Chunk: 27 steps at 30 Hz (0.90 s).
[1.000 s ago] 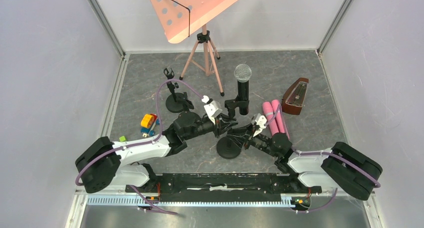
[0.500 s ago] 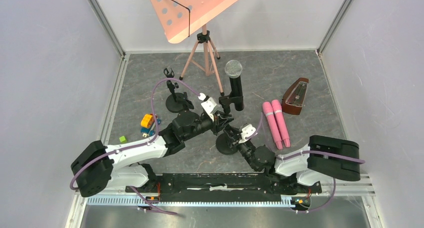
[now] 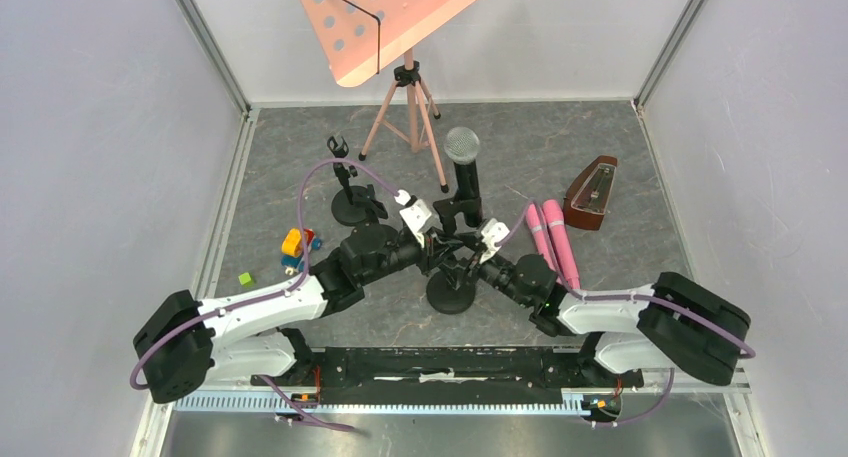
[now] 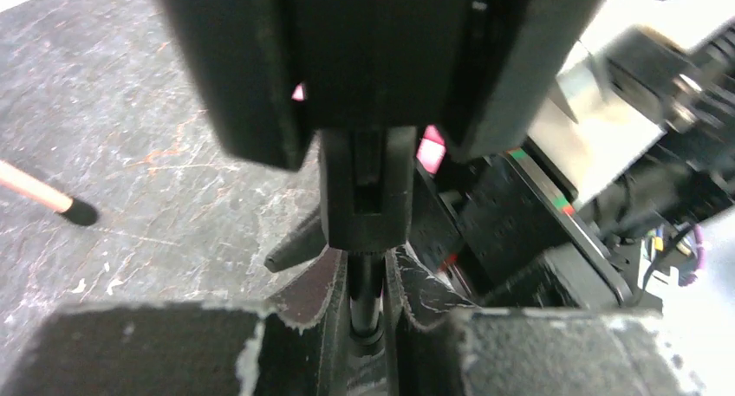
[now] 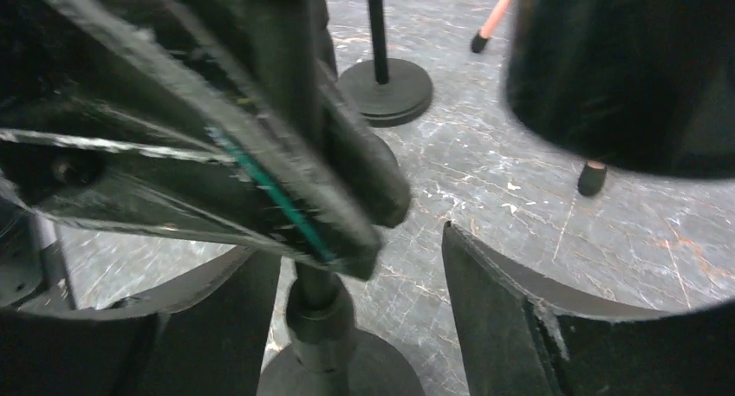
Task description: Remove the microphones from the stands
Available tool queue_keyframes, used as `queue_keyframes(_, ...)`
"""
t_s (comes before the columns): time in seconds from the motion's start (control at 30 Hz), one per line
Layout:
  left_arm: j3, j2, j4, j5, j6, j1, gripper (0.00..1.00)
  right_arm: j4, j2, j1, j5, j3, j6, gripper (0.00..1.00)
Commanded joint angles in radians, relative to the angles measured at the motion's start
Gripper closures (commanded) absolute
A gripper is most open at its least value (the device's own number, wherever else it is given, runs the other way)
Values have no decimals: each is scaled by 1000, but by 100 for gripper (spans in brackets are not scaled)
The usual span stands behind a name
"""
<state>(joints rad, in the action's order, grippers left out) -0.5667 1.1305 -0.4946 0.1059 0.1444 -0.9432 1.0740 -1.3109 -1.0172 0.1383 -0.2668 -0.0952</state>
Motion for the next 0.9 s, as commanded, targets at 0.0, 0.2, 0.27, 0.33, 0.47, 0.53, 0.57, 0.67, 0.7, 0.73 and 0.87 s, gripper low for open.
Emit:
queue_keyframes(0.0, -18, -13, -54, 113, 8, -14, 98, 34, 86, 100, -450, 64, -70, 24)
queue_keyframes(0.2, -19, -15, -71, 172, 5, -14, 98, -18, 149, 157, -550, 110, -36, 24)
queue_keyframes(0.27, -15, -14, -74, 190, -3, -13, 98, -31, 156, 187, -619, 118, -34, 24)
queue_keyframes(0.33, -14, -13, -79, 218, -10, -14, 98, 16, 158, 209, -651, 138, -57, 25)
queue_keyframes(0.47, -12, -1, -110, 268, -7, -14, 98, 154, 122, 240, -673, 158, -140, 30)
queue_keyframes(0.53, -13, 3, -119, 286, -1, -14, 98, 183, 93, 249, -675, 153, -170, 35)
queue_keyframes(0.57, -15, 6, -122, 293, 2, -14, 98, 208, 78, 254, -674, 153, -183, 37)
queue_keyframes(0.67, -16, 11, -127, 304, 8, -14, 98, 301, 41, 259, -674, 163, -229, 46)
queue_keyframes(0.7, -14, 11, -128, 299, 10, -14, 98, 320, 32, 258, -672, 162, -240, 51)
queue_keyframes(0.73, -12, 10, -131, 289, 12, -14, 98, 315, 21, 258, -664, 156, -244, 58)
queue_keyframes(0.87, 3, -2, -148, 243, 17, -14, 98, 122, 7, 258, -579, 100, -191, 78)
